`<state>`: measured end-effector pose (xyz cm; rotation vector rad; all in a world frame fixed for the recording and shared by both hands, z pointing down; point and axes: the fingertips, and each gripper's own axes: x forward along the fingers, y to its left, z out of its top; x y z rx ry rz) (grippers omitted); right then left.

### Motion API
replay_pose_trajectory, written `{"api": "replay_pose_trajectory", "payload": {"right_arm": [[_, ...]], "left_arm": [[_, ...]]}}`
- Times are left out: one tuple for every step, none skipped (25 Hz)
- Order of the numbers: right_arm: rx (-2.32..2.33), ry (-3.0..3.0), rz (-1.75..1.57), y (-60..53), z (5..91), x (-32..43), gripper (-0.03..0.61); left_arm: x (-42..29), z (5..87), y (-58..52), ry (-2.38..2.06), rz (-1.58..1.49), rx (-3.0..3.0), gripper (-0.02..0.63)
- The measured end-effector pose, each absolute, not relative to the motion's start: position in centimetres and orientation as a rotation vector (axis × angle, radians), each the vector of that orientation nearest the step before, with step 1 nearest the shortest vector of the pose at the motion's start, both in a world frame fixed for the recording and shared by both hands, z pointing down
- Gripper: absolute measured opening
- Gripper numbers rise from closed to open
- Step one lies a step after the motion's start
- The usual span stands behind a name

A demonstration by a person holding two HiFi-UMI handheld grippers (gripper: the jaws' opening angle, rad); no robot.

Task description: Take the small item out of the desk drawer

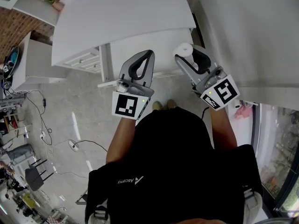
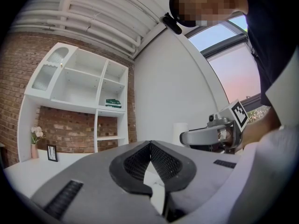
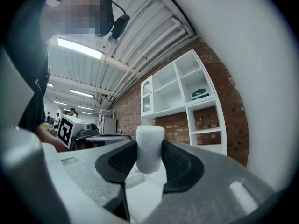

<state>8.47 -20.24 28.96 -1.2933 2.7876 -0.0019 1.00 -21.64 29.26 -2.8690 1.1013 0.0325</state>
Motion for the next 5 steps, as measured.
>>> {"api": "replay_pose_trajectory", "payload": {"right_arm": [[-1.296, 2.787, -0.003, -20.24, 28.90, 8.53, 0.166], [-1.299, 2.787, -0.003, -20.21, 28.85, 8.60, 0.166], [-1.300, 2.787, -0.004, -20.15, 28.80, 8.68, 0.166], [-1.302, 2.786, -0.005, -20.09, 28.75, 8.76, 0.166], [-1.303, 2.786, -0.006, -20.03, 28.71, 8.83, 0.166]], "left_arm": [[1.03, 29.20, -21.64, 1.101, 0.033, -2.869, -0.002], [1.07, 29.14, -21.61, 1.100, 0.033, -2.870, -0.002], [1.12, 29.08, -21.56, 1.099, 0.034, -2.870, -0.002], [1.17, 29.04, -21.50, 1.098, 0.034, -2.870, -0.002], [1.23, 29.00, -21.43, 1.097, 0.035, -2.870, -0.002]]}}
